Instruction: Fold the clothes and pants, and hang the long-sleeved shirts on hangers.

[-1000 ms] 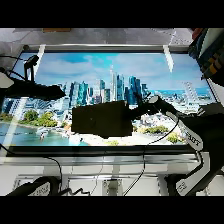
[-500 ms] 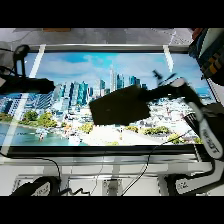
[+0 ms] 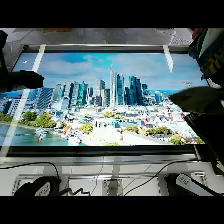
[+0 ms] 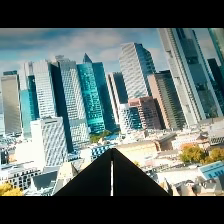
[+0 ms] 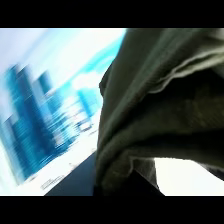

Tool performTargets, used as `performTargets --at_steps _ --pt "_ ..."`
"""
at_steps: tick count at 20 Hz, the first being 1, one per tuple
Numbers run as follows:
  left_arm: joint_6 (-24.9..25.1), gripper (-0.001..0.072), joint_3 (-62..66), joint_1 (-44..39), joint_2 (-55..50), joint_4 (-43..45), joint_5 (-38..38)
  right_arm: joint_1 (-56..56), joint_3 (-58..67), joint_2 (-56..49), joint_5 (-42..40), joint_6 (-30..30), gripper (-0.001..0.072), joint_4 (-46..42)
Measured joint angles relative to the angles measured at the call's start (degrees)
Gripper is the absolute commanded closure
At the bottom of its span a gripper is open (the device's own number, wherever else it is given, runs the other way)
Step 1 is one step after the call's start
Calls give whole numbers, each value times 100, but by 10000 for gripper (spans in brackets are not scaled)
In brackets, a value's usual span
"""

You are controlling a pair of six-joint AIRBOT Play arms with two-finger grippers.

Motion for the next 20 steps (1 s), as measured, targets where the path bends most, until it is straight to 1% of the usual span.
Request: performTargets --at_steps 5,6,8,10,11,12,14,15,16,18,20 --pt "0 678 0 0 35 15 9 -1847 2 450 713 223 692 -1182" --pt "2 678 0 0 37 15 9 -2142 0 479 846 247 682 -1368" --pt "0 678 0 0 39 17 9 -2623 0 520 957 275 564 -1685" --pt "0 678 0 0 39 20 9 -2973 4 542 907 291 420 -1884" --pt "0 678 0 0 39 17 9 -3112 4 546 879 293 368 -1945" --pt "0 678 0 0 39 20 9 -3220 4 551 820 295 365 -1971" --pt "0 678 0 0 39 20 9 -3364 4 557 717 299 368 -2046" --pt "0 678 0 0 39 20 11 -3407 4 557 643 304 430 -2041" --pt "0 678 0 0 39 20 11 -3425 -2 557 597 313 703 -2000" --pt "0 678 0 0 39 20 11 -3357 -61 557 472 343 693 -1720" --pt "0 678 0 0 39 22 13 -2992 -188 557 334 264 693 -1390"
